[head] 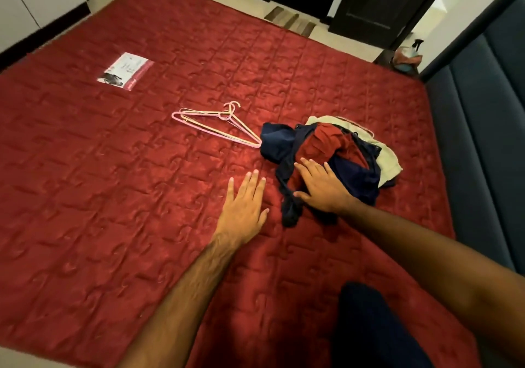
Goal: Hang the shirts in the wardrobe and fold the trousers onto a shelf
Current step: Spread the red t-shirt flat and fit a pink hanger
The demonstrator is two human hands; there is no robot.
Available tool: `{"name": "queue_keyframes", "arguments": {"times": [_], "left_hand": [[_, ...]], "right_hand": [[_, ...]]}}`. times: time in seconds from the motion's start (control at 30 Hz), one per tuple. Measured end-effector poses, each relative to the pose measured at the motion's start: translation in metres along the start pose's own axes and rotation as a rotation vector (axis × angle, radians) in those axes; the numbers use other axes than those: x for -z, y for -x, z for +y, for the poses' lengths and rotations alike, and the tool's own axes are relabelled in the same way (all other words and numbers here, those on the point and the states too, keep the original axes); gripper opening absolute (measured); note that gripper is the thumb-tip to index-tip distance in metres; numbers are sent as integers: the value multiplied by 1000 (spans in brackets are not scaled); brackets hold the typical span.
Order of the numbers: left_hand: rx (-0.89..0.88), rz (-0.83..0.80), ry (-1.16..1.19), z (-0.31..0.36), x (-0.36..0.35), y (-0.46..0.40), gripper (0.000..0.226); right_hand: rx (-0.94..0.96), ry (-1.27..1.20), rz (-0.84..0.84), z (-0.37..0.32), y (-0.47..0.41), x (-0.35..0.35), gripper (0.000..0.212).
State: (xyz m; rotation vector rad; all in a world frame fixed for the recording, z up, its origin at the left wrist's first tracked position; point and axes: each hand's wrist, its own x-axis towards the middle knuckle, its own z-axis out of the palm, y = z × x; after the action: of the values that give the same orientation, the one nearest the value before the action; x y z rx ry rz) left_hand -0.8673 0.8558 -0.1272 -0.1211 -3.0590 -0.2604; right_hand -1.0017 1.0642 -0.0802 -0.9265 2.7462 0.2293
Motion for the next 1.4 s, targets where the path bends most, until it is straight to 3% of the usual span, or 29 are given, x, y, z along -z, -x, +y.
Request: {"name": "queue_keyframes", "arguments": {"times": [0.2,0.37,0.47,0.57,0.67,0.77,0.9,1.0,1.07,1.2,1.3,1.33,1.4], "left_hand": [[38,98,76,33,-84,-73,76],[252,205,285,63,-181,-183,65],[337,229,515,95,-238,-249,64],[378,329,495,126,-268,-274,58],[545,428,473,140,-266,-270,38],[611,480,421,157,-243,-249,29],[496,652,493,184,-187,-212,34],[442,766,637,194,-126,-189,31],[417,872,629,203,-80,-165,23],[397,1169,798,219,17,-113,19],[309,1307,812,242,79,-72,18],[294,1341,808,248,96,-60,20],[336,1460,793,252,130,-32,27]], "right_hand": [[-67,-61,93,96,-69,-56,87],[-280,-216,339,185,-164,-113,94],[-203,-304,585,219,-193,-150,68],[-41,-464,762,238,-190,-180,25],[5,-637,804,240,-180,-186,13],[91,-790,844,242,-149,-175,14],[240,-1102,888,245,-94,-150,12],[223,-1384,797,230,-65,-110,12],[385,-1508,755,212,-33,-67,16],[843,-1572,704,171,29,17,16],[1074,-1671,590,144,66,55,5],[1100,-1652,574,136,73,60,8],[1084,-1411,562,120,72,52,44]]}}
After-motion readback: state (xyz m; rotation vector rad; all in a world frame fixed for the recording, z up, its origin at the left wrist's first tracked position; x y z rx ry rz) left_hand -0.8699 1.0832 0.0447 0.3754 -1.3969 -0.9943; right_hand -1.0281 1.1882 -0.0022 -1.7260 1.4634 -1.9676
